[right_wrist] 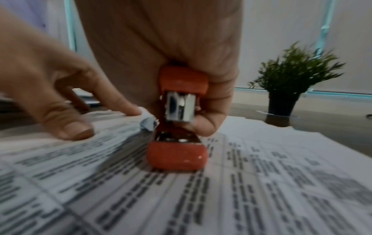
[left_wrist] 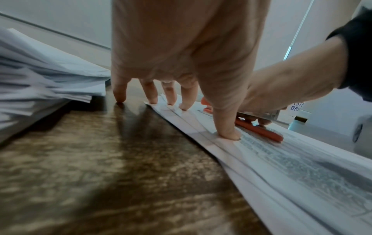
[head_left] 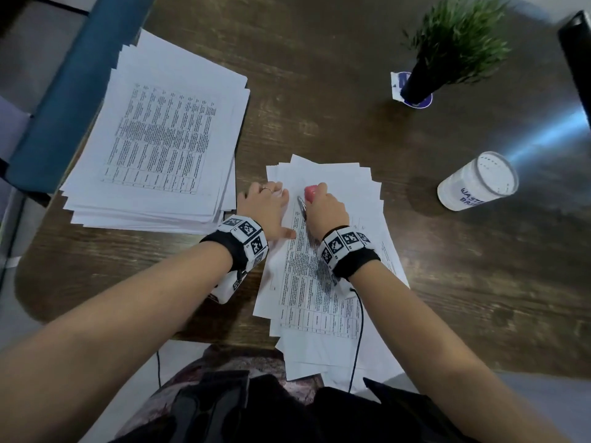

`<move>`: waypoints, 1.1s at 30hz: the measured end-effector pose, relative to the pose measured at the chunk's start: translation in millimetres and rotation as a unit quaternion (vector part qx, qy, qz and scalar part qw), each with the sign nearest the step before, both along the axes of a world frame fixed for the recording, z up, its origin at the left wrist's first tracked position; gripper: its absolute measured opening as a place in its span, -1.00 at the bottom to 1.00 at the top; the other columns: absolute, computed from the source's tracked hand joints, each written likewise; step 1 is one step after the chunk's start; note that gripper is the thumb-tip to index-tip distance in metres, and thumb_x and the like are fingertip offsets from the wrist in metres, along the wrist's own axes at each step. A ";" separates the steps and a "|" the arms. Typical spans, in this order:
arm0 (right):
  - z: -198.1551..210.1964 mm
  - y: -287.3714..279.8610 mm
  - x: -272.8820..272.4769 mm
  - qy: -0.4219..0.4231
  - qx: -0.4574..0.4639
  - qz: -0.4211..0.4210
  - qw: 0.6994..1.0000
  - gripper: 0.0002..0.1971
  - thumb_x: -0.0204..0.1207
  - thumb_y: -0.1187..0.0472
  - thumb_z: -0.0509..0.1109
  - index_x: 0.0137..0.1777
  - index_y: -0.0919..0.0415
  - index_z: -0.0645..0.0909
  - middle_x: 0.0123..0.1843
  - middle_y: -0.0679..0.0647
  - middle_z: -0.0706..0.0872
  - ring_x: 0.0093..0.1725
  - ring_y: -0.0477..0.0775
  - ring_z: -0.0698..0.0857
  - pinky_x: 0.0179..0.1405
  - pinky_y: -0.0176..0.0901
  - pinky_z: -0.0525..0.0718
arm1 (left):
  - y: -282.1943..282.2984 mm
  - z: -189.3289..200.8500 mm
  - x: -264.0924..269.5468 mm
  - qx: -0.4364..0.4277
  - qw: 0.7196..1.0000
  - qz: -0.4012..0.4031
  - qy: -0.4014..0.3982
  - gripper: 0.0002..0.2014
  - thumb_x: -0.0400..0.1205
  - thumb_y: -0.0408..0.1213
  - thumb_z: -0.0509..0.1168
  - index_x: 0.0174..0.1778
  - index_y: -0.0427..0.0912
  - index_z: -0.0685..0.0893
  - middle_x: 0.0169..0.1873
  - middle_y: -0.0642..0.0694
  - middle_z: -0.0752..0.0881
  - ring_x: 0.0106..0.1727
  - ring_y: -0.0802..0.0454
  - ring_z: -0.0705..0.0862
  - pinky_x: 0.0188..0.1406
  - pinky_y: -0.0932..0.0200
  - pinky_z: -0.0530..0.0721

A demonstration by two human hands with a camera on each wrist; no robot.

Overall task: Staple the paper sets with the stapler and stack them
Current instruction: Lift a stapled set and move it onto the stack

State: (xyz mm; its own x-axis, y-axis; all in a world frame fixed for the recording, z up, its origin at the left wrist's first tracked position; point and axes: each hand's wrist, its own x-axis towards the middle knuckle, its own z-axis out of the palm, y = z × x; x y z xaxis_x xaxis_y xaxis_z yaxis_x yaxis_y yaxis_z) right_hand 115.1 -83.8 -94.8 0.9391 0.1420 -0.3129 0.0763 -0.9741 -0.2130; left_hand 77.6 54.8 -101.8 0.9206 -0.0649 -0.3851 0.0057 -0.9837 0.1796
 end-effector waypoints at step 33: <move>-12.1 27.0 35.8 -0.045 -0.027 0.015 0.999 -0.63 0.74 0.01 0.11 0.39 0.26 0.33 0.20 0.22 0.69 0.14 0.37 0.67 -0.19 0.02 0.42 | -4.4 -6.0 1.1 -0.020 0.999 0.051 -0.003 -0.01 0.33 0.45 0.36 0.61 0.04 0.27 0.60 0.03 0.27 0.51 -0.16 0.25 0.40 -0.27 0.32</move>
